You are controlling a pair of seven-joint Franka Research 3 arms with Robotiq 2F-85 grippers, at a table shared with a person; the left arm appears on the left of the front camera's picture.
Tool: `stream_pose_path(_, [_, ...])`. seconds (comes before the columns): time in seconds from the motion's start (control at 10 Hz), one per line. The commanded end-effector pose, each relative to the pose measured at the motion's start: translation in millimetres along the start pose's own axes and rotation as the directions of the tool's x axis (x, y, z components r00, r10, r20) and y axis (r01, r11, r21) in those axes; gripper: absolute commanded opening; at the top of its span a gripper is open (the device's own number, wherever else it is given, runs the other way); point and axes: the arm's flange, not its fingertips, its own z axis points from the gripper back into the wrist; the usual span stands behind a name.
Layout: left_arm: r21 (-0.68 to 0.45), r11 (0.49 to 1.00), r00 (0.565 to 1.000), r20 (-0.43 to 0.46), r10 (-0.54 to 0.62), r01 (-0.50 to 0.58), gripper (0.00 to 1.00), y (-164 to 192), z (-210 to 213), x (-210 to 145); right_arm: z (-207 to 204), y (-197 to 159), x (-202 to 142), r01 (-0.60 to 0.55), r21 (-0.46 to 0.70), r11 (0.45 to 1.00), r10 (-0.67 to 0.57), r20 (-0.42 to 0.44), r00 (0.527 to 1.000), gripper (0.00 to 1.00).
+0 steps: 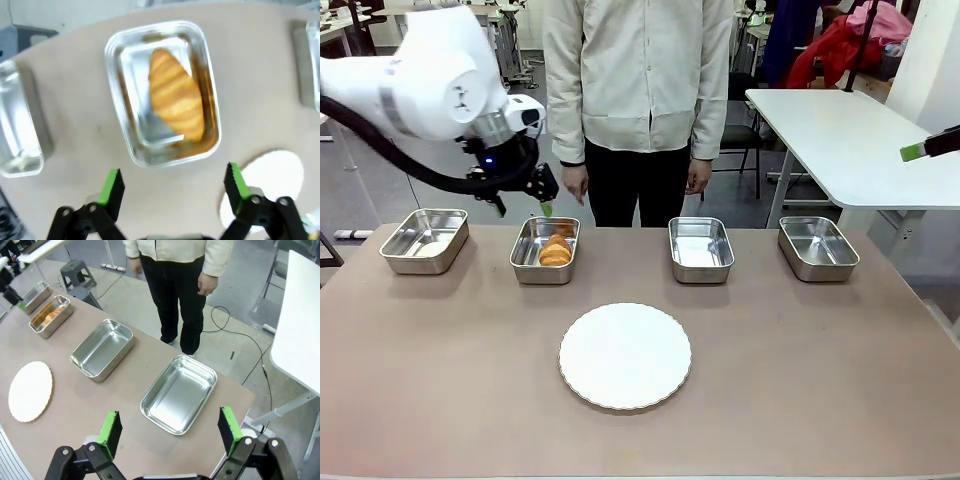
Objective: Place the bread in the container.
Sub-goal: Place the Butter Roll into the Airtight Container indicated by the human.
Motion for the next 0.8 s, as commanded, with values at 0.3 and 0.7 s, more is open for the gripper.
stream_pose_path(0.3, [-0.02, 0.996, 0.993, 0.084, -0.081, 0.083, 1.0, 18.6, 26.2, -139.4, -0.3, -0.7, 0.9, 0.003, 0.009, 1.0, -0.003, 0.024, 1.0, 1.0])
stream_pose_path(0.7, [-0.054, 0.997, 0.993, 0.111, -0.043, 0.049, 1.0, 26.6, 24.6, -182.6, -0.3, -0.7, 0.9, 0.003, 0.009, 1.0, -0.003, 0.024, 1.0, 1.0])
